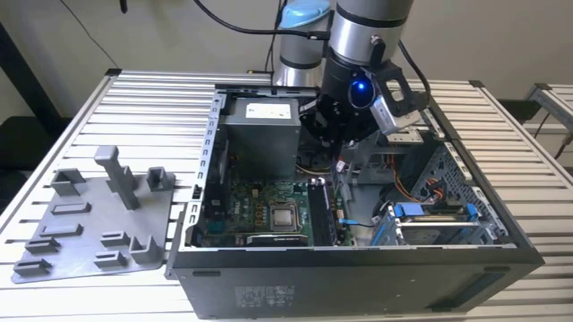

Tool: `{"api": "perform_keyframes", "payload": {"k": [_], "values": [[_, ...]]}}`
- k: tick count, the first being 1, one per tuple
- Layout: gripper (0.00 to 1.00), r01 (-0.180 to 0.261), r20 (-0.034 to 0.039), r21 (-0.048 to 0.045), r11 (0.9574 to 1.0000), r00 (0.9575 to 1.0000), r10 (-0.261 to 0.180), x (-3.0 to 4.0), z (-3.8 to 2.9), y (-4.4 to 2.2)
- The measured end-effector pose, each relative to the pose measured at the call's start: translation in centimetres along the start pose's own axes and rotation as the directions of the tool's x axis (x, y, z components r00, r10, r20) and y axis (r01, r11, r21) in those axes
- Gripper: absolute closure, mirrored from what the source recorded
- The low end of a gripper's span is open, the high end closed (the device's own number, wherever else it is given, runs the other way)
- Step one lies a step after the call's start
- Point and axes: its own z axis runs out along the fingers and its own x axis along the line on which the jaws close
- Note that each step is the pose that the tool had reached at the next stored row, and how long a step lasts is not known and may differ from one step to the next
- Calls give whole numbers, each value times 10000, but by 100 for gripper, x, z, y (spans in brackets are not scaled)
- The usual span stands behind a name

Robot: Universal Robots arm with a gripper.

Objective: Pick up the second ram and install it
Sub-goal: 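Insert the second ram into the second slot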

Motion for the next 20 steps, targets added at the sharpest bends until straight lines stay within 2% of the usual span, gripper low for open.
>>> {"api": "perform_keyframes", "payload": {"k": [10, 15, 17, 20], "values": [[86, 7, 17, 11, 10000, 10000, -7, -2, 93, -34], [86, 15, 22, 8, 10000, 10000, -15, 0, 96, -40], [86, 18, 70, 10, 10000, 10000, -18, 13, 99, -42], [86, 47, 79, 42, 10000, 10000, -48, 22, 129, -44]]}}
